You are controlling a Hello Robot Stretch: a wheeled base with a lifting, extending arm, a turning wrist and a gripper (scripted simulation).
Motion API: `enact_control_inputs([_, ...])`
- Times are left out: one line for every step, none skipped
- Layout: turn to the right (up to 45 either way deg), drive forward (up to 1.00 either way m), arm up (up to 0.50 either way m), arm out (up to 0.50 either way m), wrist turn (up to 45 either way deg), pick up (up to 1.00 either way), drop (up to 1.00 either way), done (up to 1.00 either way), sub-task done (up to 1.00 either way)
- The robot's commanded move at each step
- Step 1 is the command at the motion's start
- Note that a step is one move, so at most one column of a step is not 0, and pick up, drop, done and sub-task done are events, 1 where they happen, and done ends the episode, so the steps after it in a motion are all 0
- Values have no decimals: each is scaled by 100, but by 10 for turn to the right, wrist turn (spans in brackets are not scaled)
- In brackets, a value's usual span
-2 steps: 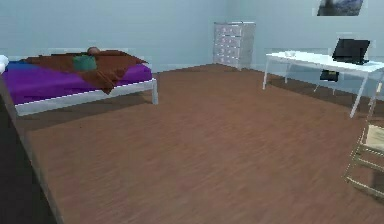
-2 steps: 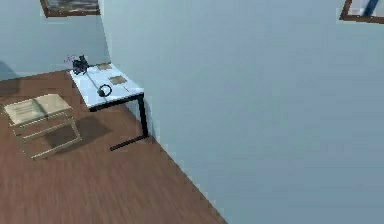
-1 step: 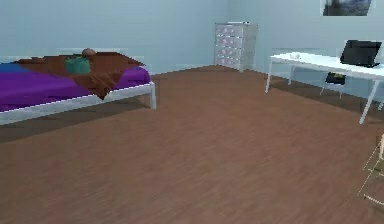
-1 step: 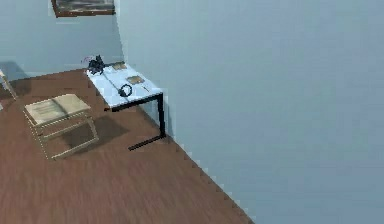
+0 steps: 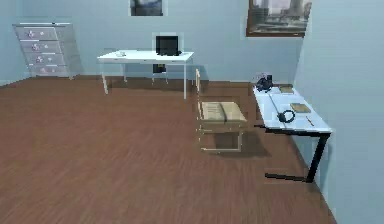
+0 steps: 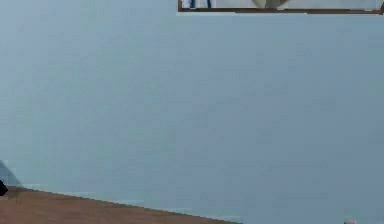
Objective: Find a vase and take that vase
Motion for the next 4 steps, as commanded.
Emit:
enact_control_inputs([450,0,0,0,0,0,0,0,0])
enact_control_inputs([90,0,0,0,0,0,0,0,0])
enact_control_inputs([0,5,0,0,0,0,0,0,0])
enact_control_inputs([-450,0,0,0,0,0,0,0,0])
